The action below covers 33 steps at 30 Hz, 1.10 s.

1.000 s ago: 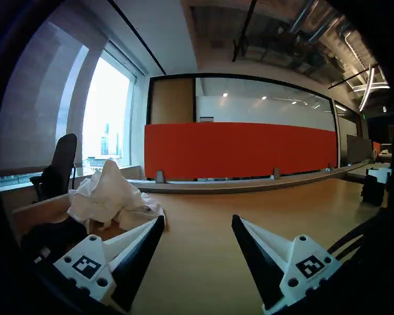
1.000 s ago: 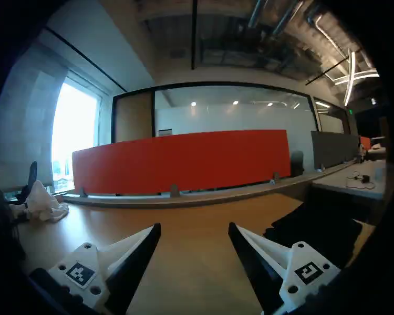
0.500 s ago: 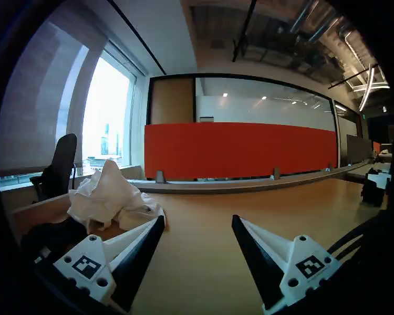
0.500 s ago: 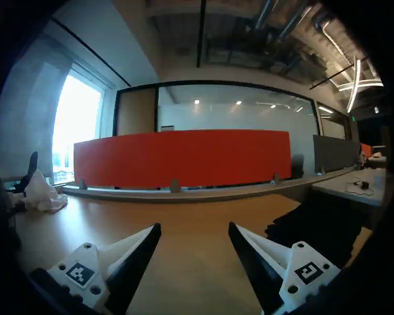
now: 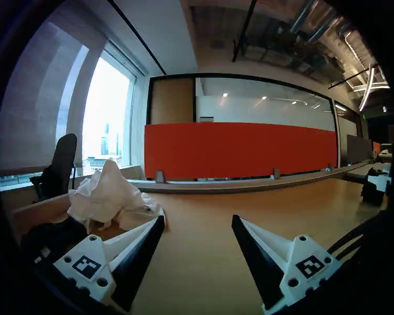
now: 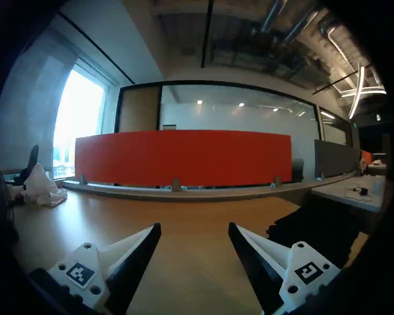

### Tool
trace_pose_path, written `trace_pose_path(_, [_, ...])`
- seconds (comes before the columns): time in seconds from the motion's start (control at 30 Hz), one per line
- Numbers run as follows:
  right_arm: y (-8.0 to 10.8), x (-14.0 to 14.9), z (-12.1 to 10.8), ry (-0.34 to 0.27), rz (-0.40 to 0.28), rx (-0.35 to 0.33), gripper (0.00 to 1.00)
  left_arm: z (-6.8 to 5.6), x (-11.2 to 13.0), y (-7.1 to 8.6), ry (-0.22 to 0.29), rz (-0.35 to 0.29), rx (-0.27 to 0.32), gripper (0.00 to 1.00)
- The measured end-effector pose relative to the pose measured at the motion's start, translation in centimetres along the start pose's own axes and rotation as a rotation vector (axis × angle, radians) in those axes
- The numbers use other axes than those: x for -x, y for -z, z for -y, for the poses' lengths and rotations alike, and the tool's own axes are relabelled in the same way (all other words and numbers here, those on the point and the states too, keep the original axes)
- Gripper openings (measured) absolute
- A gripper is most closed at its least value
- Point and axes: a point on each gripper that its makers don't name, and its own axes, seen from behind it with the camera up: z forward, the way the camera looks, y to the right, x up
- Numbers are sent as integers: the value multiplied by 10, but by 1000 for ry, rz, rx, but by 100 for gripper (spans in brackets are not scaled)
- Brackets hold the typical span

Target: Fold towel

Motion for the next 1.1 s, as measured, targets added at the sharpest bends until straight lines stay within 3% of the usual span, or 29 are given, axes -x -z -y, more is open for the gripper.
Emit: trace_pose_path(1.1, [0,-2,6,-1,3,-24,99,0,0,-1,0,0,0,95])
